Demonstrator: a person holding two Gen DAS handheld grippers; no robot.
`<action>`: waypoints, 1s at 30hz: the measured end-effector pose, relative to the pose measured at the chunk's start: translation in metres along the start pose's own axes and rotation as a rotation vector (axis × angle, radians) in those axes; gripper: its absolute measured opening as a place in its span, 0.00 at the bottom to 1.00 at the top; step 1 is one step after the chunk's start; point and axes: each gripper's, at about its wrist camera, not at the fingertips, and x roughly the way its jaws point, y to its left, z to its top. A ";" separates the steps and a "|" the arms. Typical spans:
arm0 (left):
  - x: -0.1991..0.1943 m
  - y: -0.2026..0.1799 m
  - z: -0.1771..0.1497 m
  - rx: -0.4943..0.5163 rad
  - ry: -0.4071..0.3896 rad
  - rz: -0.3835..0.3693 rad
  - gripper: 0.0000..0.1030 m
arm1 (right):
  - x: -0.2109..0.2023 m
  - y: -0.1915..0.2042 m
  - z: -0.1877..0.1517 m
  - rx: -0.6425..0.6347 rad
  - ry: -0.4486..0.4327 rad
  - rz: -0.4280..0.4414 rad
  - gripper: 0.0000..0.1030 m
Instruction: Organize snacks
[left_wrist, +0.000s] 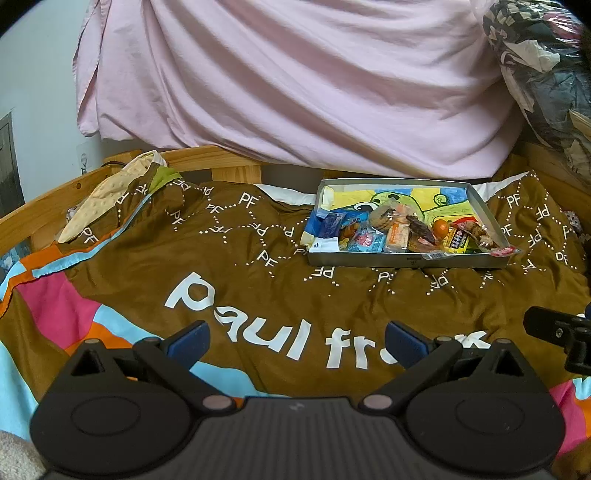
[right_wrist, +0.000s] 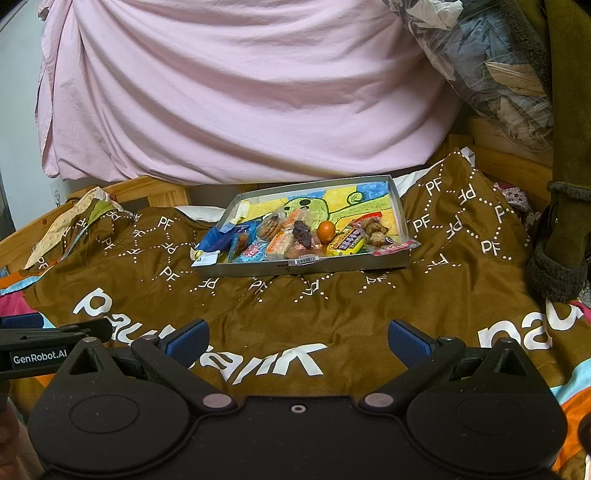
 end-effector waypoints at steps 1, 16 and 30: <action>0.000 0.000 0.000 0.000 0.000 0.000 1.00 | 0.000 0.000 0.000 0.000 0.000 0.000 0.99; 0.000 -0.001 0.000 0.005 -0.001 -0.006 1.00 | 0.001 0.000 -0.001 -0.001 0.003 0.000 0.99; -0.001 -0.002 0.000 0.005 0.000 -0.005 1.00 | 0.002 0.001 -0.001 -0.002 0.004 -0.001 0.99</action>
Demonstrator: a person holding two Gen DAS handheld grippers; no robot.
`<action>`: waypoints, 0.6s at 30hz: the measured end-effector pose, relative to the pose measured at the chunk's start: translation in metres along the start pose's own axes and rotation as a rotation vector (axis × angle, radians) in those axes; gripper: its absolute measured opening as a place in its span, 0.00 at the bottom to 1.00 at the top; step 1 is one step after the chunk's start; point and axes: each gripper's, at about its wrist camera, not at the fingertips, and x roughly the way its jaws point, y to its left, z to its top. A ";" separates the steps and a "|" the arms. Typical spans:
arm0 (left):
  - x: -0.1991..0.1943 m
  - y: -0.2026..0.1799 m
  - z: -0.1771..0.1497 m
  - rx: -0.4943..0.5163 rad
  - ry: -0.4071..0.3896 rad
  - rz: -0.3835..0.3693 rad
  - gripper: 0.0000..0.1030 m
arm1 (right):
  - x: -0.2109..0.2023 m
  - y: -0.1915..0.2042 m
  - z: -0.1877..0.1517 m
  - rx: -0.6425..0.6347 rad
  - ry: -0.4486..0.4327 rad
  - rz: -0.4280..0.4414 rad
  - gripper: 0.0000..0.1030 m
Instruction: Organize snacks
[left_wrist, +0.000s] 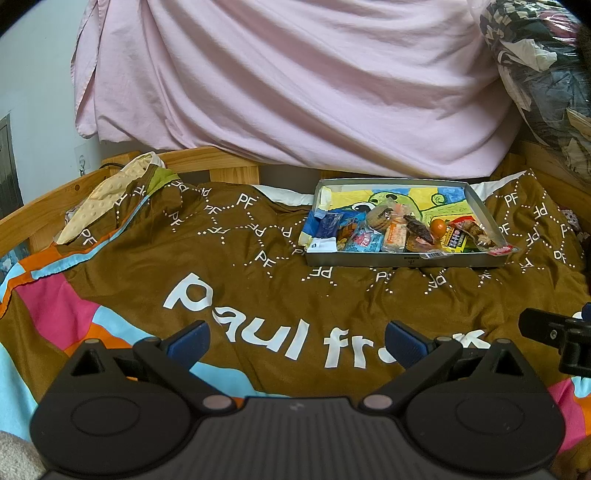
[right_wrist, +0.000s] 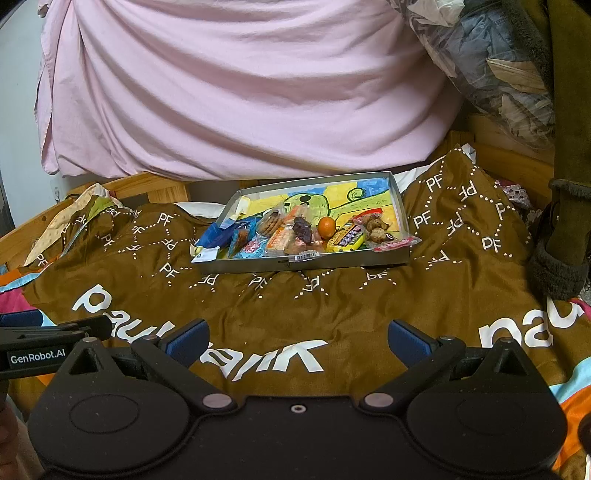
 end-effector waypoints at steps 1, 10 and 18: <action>0.000 0.000 0.000 0.000 0.001 0.000 1.00 | 0.000 0.000 0.000 0.000 0.000 0.000 0.99; 0.000 -0.001 0.000 -0.001 0.003 -0.001 1.00 | 0.001 0.000 -0.002 -0.002 0.006 0.000 0.99; 0.001 -0.001 0.000 0.004 0.007 -0.008 1.00 | 0.001 0.000 -0.002 -0.003 0.011 0.001 0.99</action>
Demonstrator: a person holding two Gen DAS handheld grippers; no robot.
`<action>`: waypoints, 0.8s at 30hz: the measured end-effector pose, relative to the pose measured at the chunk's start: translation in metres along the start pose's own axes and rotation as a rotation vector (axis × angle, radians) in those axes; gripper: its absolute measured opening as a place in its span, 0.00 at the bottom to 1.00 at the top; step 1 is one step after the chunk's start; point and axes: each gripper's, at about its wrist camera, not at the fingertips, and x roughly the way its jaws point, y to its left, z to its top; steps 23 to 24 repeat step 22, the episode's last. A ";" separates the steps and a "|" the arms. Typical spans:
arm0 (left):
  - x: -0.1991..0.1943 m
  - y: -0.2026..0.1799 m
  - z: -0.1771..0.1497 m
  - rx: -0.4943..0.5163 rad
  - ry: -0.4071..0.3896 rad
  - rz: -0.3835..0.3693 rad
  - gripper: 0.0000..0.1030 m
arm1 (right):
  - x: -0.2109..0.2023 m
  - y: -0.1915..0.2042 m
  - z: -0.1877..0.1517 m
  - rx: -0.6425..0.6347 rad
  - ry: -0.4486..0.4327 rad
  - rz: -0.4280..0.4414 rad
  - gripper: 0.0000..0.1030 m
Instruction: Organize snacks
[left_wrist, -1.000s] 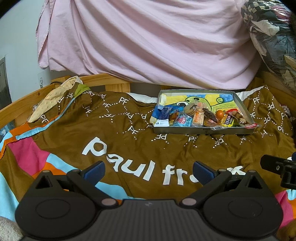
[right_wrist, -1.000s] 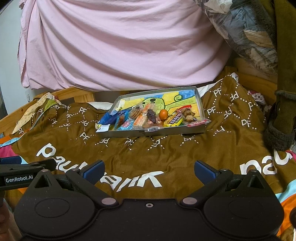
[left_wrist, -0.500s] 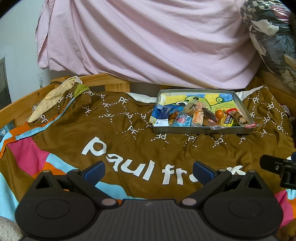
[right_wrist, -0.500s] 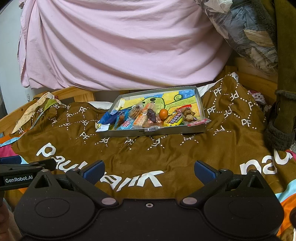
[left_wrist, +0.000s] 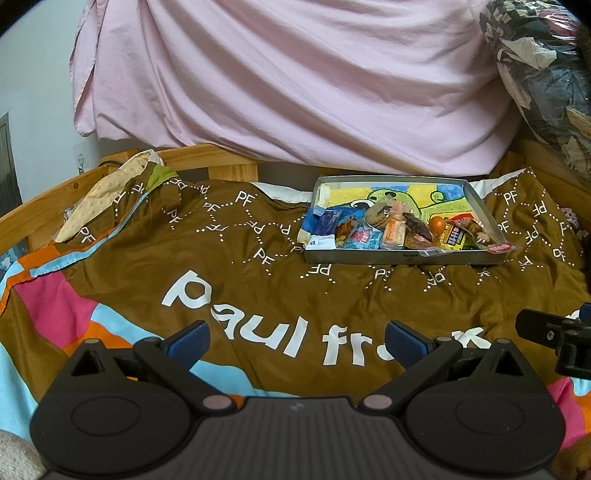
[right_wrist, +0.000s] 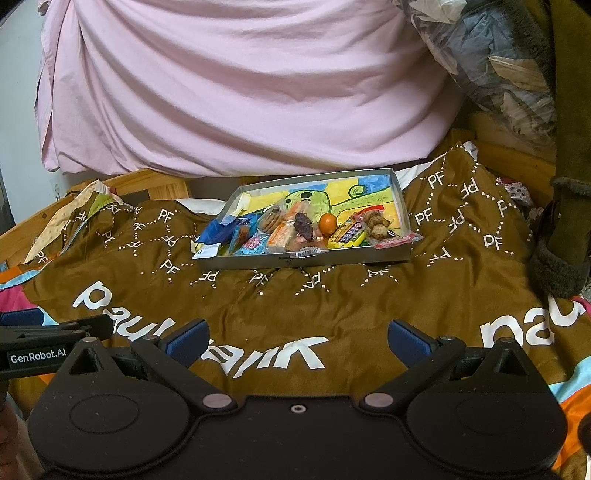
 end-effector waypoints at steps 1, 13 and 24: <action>0.000 0.000 0.000 0.000 0.000 -0.001 1.00 | 0.000 0.000 0.000 0.000 0.000 0.000 0.99; 0.000 0.001 0.001 0.007 0.004 -0.010 1.00 | 0.002 0.002 0.000 -0.002 0.017 -0.002 0.99; 0.002 0.003 0.001 0.014 0.015 -0.018 1.00 | 0.007 0.002 -0.001 0.007 0.064 0.001 0.99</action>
